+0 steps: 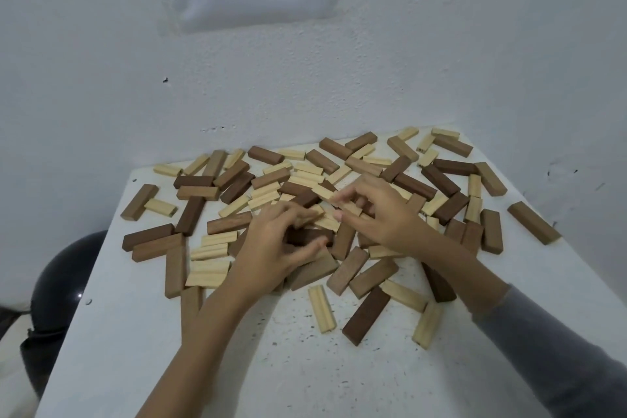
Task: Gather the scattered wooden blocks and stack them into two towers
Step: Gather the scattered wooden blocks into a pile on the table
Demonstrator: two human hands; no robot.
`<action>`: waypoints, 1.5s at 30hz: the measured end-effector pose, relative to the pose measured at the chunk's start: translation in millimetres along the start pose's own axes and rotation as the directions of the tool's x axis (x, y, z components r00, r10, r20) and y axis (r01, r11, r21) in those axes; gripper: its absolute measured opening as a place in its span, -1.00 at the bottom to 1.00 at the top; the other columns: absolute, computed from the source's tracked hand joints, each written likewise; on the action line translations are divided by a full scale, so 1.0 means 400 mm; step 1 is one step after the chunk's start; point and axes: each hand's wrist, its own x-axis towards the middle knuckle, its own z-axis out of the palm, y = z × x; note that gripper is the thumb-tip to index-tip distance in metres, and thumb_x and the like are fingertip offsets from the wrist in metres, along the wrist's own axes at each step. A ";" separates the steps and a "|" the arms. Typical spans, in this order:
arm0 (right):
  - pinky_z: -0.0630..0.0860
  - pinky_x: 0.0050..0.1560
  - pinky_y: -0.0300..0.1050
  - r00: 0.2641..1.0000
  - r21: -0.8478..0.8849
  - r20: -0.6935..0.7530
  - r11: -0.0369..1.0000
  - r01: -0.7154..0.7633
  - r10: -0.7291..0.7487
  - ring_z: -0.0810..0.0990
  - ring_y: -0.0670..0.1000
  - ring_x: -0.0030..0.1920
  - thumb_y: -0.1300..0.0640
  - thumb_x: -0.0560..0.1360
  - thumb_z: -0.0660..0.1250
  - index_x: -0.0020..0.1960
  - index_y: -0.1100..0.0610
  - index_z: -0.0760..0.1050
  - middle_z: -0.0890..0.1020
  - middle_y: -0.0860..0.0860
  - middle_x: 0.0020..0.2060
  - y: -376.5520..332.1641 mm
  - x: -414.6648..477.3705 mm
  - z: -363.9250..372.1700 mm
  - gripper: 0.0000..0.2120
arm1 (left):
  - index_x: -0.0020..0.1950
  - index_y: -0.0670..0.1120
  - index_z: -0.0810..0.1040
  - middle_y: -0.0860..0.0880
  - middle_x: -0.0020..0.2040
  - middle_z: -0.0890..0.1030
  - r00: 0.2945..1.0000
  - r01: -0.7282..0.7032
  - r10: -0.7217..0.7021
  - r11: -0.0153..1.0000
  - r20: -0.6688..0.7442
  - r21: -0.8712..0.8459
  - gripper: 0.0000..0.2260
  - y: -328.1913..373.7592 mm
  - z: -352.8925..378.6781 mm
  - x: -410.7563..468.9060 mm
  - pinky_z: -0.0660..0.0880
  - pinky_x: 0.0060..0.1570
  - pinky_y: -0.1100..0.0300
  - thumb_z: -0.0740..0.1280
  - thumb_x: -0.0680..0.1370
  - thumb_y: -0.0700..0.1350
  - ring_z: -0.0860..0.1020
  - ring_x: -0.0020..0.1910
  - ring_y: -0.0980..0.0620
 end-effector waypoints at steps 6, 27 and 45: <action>0.40 0.10 -0.35 0.839 -0.089 0.544 0.994 0.062 -0.003 0.39 -0.24 0.15 -0.16 0.38 0.47 0.23 -0.13 0.47 0.47 -0.21 0.12 -0.057 -0.066 -0.090 -0.55 | 0.45 0.10 0.34 0.20 0.33 0.35 0.934 -0.130 0.060 0.976 0.353 0.177 -0.10 -0.002 -0.050 -0.047 0.09 0.29 0.36 0.28 0.22 0.53 0.22 0.27 0.28; 0.21 0.30 -0.24 0.789 -0.390 0.612 0.850 0.354 -0.048 0.15 -0.16 0.28 -0.25 0.36 0.44 0.39 -0.17 0.19 0.26 -0.21 0.32 -0.048 -0.143 -0.056 -0.29 | 0.55 0.11 0.11 0.11 0.35 0.32 0.915 -0.047 -0.074 0.957 0.398 0.286 -0.24 0.018 -0.034 -0.049 0.09 0.11 0.25 0.40 0.46 0.20 0.24 0.30 0.15; 0.44 -0.18 -0.29 0.883 -0.150 0.445 0.960 0.238 -0.149 0.40 -0.08 -0.04 0.09 0.28 0.50 0.23 -0.10 0.34 0.32 -0.24 -0.06 -0.014 -0.178 -0.044 -0.42 | 0.42 0.08 0.36 0.12 0.13 0.47 0.990 0.098 -0.108 0.989 0.089 0.107 -0.20 0.006 -0.032 -0.075 0.24 0.08 0.15 0.33 0.21 0.30 0.40 0.11 0.09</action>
